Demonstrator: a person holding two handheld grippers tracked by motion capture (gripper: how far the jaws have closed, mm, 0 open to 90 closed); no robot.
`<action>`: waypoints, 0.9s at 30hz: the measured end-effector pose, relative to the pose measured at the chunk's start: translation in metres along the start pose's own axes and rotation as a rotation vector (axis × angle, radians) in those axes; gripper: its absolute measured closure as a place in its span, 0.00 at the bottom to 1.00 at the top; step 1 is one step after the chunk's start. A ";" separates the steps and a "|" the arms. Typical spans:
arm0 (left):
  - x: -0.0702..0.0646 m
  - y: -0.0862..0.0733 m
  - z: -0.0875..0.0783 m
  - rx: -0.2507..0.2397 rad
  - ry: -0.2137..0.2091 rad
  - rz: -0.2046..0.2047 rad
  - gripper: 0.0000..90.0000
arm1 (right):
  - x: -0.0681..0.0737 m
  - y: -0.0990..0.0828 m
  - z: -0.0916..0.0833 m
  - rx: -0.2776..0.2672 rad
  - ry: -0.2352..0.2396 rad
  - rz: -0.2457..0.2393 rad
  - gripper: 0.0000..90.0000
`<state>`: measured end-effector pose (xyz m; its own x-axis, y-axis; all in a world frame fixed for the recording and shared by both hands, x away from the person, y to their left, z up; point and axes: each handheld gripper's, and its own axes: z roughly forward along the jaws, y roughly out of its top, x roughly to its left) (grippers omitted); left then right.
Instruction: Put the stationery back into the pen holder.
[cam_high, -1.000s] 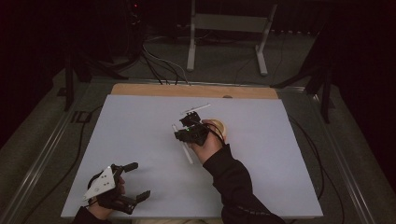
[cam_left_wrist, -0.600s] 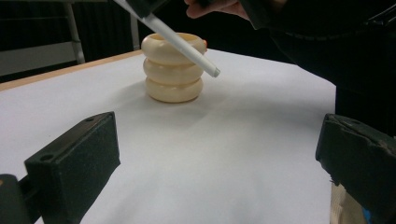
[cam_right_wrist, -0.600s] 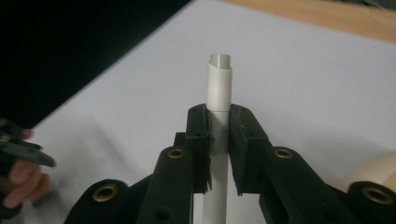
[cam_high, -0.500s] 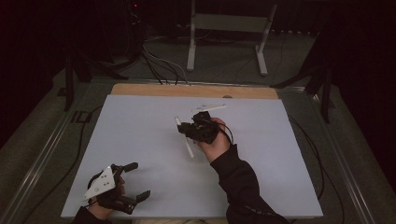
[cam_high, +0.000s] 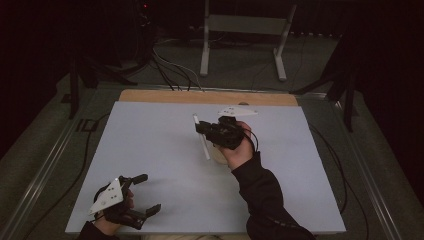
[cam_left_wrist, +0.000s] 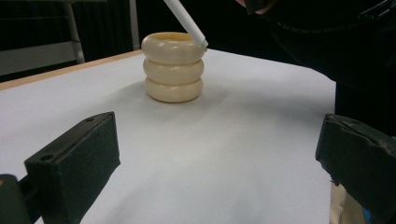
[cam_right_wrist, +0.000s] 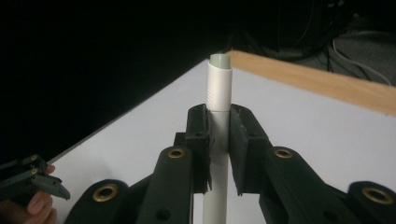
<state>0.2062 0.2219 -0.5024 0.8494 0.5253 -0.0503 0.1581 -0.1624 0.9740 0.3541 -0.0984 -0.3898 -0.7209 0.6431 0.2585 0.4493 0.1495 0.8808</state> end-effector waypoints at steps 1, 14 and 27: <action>0.000 0.000 0.000 0.000 0.000 0.000 0.00 | -0.001 0.001 -0.001 -0.009 -0.001 -0.005 0.87; 0.000 0.000 0.000 0.001 -0.004 0.004 0.00 | -0.017 0.006 -0.014 -0.084 -0.012 -0.053 0.87; 0.000 0.000 0.000 -0.001 -0.007 0.003 0.00 | -0.037 0.013 -0.027 -0.168 -0.094 -0.074 0.87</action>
<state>0.2059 0.2214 -0.5026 0.8531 0.5194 -0.0491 0.1552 -0.1629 0.9744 0.3717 -0.1405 -0.3774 -0.6927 0.7033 0.1598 0.2971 0.0764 0.9518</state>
